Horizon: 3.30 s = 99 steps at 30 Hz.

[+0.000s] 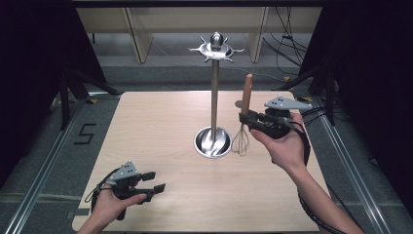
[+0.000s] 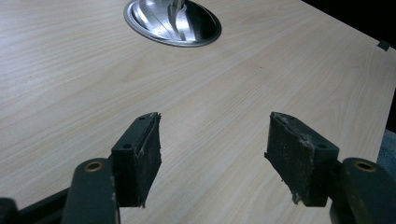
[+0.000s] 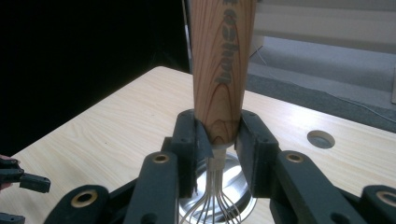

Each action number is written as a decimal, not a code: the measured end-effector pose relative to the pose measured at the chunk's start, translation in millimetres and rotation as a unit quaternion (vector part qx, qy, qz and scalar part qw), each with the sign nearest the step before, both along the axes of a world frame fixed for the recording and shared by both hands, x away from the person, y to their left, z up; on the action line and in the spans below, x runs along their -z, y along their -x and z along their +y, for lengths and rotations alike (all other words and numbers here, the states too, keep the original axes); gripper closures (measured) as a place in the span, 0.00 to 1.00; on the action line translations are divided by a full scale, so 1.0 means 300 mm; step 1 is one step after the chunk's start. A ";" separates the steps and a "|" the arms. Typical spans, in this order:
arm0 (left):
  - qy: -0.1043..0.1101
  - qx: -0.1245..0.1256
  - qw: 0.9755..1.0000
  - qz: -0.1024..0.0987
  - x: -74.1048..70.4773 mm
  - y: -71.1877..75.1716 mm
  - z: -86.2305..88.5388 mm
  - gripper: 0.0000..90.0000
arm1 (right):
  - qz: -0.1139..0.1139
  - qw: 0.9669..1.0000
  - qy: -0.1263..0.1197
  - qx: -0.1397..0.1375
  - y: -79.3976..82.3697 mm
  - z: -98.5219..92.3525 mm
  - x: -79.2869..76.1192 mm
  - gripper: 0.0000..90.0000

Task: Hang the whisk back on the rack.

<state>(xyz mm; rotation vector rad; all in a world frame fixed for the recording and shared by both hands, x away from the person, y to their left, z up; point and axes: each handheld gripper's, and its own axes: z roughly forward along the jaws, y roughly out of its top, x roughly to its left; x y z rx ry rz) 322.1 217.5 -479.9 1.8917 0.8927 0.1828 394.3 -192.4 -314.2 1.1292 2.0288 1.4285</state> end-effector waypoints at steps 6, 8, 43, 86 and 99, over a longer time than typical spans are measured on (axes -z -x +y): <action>-0.001 0.001 1.000 -0.001 -0.001 0.000 0.001 0.38 | 0.009 1.000 -0.003 -0.002 0.000 0.008 -0.014 0.79; -0.004 0.002 1.000 -0.001 0.000 -0.001 0.002 0.38 | -0.003 1.000 0.006 -0.007 -0.007 0.006 -0.017 0.79; -0.004 0.003 1.000 -0.003 -0.003 0.000 0.002 0.38 | -0.006 1.000 0.000 0.000 -0.024 0.048 -0.072 0.79; -0.004 0.003 1.000 -0.005 -0.004 0.001 0.002 0.38 | -0.006 1.000 -0.007 0.005 -0.037 0.104 -0.117 0.79; -0.002 0.004 1.000 -0.004 -0.004 0.001 0.001 0.38 | -0.010 1.000 0.000 0.004 -0.048 0.111 -0.126 0.79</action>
